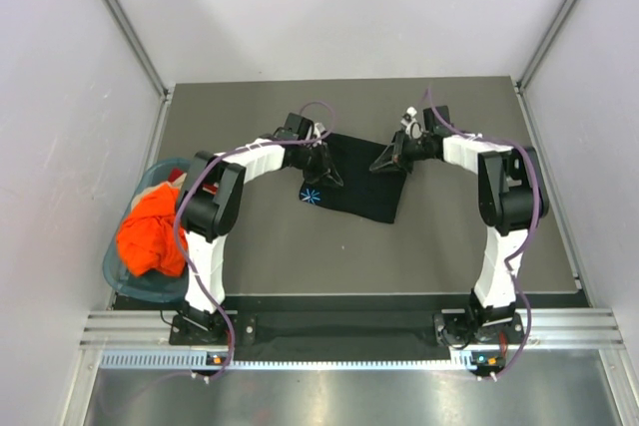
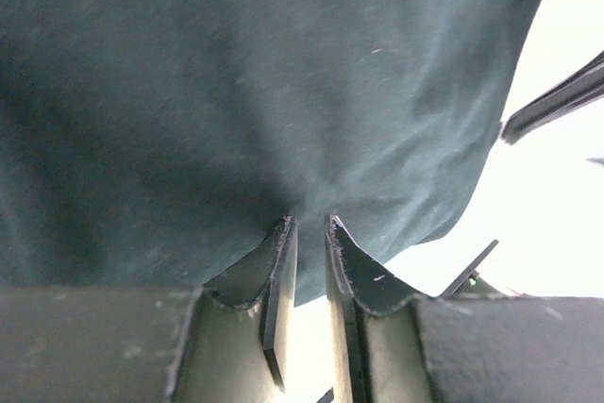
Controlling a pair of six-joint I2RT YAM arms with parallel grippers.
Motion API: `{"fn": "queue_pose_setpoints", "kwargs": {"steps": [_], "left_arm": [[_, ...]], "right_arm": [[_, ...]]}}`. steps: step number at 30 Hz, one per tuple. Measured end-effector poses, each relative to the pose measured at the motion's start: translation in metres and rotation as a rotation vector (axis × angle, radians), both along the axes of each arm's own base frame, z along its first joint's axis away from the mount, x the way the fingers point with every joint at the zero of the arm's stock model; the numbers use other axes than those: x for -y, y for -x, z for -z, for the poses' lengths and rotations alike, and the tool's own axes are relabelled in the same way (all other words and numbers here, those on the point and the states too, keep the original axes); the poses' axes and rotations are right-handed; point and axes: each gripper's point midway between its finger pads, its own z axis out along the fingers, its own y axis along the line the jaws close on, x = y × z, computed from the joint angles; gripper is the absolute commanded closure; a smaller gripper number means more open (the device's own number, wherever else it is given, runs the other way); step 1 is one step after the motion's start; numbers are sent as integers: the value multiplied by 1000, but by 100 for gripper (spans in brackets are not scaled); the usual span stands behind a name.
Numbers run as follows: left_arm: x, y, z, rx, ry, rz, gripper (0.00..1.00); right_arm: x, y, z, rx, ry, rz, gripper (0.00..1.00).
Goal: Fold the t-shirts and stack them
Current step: Fold the tshirt
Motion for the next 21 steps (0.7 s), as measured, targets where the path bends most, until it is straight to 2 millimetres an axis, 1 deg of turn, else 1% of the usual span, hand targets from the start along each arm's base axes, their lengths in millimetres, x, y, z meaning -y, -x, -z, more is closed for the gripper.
{"fn": "queue_pose_setpoints", "kwargs": {"steps": [2,4,5,7,9,11,13,18,21], "left_arm": [[-2,2,3,-15,-16,-11,77],[-5,2,6,-21,-32,-20,77],[-6,1,8,-21,-39,-25,77],[-9,2,12,-23,-60,-33,77],[-12,2,16,-26,-78,-36,77],[-13,2,18,-25,-84,-33,77],[-13,2,19,-22,-88,-32,77],[-15,3,20,-11,-99,-17,77],[-17,4,18,-9,-109,-14,76]], "right_arm": [[-3,-17,-6,31,-27,37,91],[-3,-32,-3,38,-47,76,91],[-2,-38,1,41,-54,91,91],[2,-47,16,19,-59,127,92],[13,-61,37,-3,-70,182,92],[22,-69,43,-15,-102,209,92],[30,-78,41,-5,-131,239,91],[59,-117,32,71,-146,334,91],[67,-129,29,89,-133,363,91]]}}
